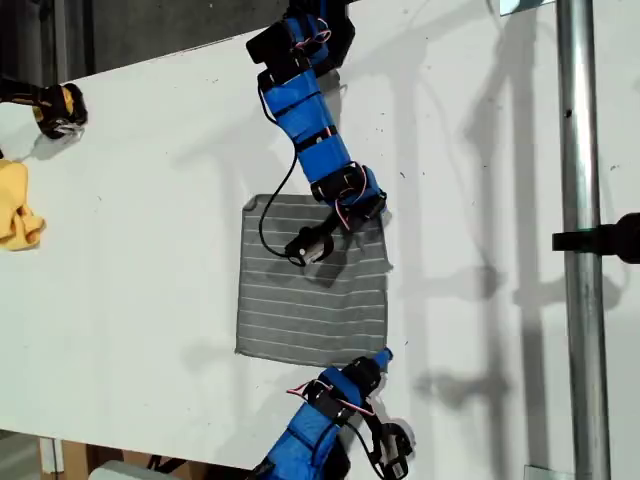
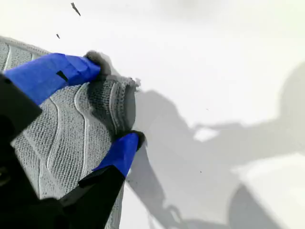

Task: Grasp corners of a towel and fold twice.

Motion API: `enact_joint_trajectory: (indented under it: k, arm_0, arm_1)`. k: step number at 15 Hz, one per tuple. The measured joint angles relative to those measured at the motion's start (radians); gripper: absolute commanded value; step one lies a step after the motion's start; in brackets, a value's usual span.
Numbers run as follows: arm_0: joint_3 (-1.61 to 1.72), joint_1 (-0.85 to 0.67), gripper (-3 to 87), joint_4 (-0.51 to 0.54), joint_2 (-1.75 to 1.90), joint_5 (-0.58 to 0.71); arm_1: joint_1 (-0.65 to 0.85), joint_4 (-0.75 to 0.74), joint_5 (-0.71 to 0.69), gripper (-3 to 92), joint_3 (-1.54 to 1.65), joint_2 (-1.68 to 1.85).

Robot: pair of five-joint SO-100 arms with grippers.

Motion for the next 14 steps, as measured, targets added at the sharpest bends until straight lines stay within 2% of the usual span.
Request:
enact_joint_trajectory:
  k: [2,3,9,14]
  arm_0:
    - [0.002,-0.011,-0.3,-0.012,0.008,0.003]
    - [0.003,-0.015,-1.5,-0.014,0.014,0.003]
    - [-0.017,-0.021,-1.6,0.051,0.121,0.02]
    - [-0.241,0.038,-1.6,0.229,0.164,0.138]
  arm_1:
    - [0.0,0.0,0.0,-0.2,0.0,0.0]
    - [-0.003,0.0,0.0,-0.2,0.0,0.0]
    - [-0.011,0.0,0.0,-0.2,0.0,0.002]
    - [-0.041,0.003,-0.034,-0.2,-0.015,0.146]
